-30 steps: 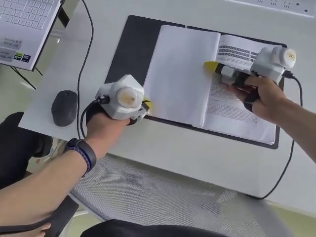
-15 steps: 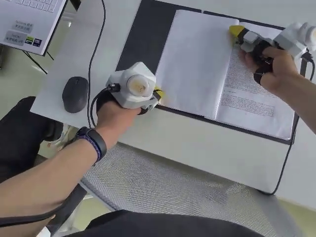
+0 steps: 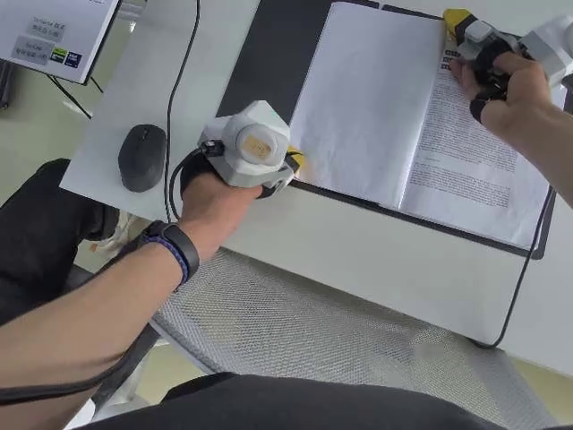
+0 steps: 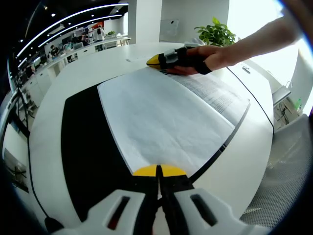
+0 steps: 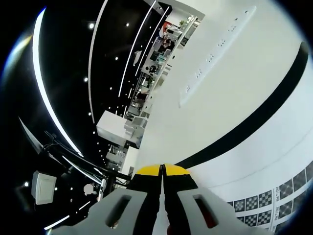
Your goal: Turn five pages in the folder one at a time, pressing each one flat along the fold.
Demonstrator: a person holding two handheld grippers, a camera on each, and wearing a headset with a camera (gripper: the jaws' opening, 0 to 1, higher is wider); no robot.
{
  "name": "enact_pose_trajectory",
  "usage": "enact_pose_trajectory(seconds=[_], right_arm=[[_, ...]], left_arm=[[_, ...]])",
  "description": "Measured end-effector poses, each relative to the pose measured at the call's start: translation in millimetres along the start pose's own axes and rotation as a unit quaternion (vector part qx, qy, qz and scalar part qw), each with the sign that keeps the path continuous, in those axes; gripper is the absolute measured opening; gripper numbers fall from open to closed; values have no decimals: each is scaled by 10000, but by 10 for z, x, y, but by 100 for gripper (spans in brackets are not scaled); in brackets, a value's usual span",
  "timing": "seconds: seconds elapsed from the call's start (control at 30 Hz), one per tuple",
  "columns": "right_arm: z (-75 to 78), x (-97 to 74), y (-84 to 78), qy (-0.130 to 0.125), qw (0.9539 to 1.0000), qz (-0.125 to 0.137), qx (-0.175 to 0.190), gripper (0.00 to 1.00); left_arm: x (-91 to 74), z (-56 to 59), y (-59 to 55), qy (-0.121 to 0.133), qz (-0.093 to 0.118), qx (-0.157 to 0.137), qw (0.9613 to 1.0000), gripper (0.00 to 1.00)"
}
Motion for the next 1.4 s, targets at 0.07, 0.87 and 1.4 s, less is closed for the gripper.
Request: enact_pose_trajectory(seconds=[0.07,0.87,1.4], right_arm=[[-5,-2,-5,16,10000,-22,-12,0],[-550,-728,-776,861,9864,-1152,-790,0],[-1034,-1548,-1603,1199,9731,-1774,-854,0]], left_arm=[[2,-1,0,-1,-2,3,10000,0],[1,-12,0,-12,59,-10,10000,0],[12,-20,-12,-42,119,-74,9999,0]])
Point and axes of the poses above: the centre of the closed fingertips' face, and the gripper's own axes: x roughly forward along the fingers, z roughly to its right, y roughly out of its top, the point moved 2 cm from there along -x, roughly backward along the fingers, and after that the axes turned 15 degrees about -x, right-handed, at the moved point
